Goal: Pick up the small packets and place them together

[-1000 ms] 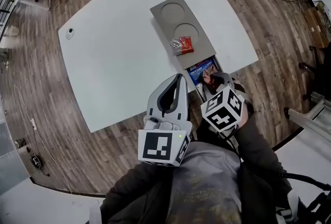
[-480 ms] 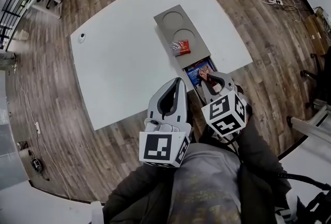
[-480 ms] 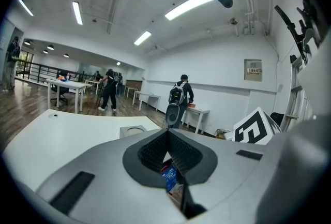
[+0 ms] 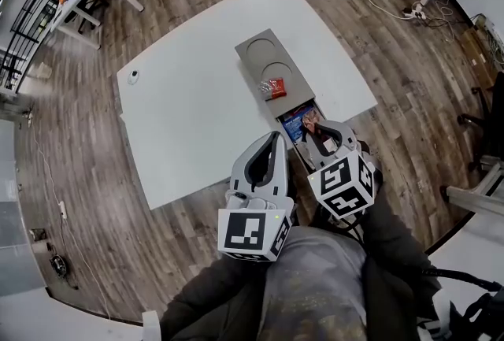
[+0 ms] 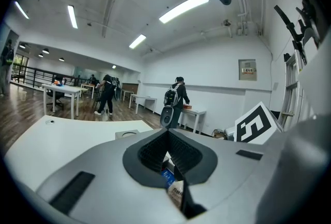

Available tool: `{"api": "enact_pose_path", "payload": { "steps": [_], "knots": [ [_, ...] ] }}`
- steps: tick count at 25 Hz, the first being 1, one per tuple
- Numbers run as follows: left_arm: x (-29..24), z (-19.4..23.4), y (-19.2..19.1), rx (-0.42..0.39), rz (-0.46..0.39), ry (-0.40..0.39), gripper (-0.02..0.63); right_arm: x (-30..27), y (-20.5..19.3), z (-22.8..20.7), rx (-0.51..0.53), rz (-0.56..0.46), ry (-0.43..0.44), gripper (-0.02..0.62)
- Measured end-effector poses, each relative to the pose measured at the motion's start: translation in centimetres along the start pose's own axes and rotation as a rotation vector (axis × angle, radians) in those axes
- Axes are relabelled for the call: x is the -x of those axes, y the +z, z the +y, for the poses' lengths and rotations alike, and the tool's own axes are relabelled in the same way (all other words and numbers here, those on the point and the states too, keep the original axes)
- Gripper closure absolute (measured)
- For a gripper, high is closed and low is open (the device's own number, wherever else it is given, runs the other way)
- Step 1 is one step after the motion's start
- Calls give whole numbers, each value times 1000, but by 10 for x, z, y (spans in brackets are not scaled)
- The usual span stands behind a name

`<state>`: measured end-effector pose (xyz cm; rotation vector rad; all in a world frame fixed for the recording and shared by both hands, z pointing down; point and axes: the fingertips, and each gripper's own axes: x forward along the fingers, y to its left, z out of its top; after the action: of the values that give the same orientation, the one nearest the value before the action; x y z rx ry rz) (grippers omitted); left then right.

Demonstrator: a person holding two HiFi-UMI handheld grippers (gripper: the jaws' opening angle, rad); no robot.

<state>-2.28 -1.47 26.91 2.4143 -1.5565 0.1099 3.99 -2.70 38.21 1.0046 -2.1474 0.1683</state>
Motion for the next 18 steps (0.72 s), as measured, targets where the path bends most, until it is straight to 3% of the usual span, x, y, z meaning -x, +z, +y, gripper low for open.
{"api": "enact_pose_path", "payload": {
  "steps": [11,18],
  "knots": [
    [-39,60,13,4,9,24,603,-37,72,-32,-3,-72,-20,523],
    [-61,114,13,39,36,54,603,-87,100,-56,-22,-21,-20,523]
  ]
}}
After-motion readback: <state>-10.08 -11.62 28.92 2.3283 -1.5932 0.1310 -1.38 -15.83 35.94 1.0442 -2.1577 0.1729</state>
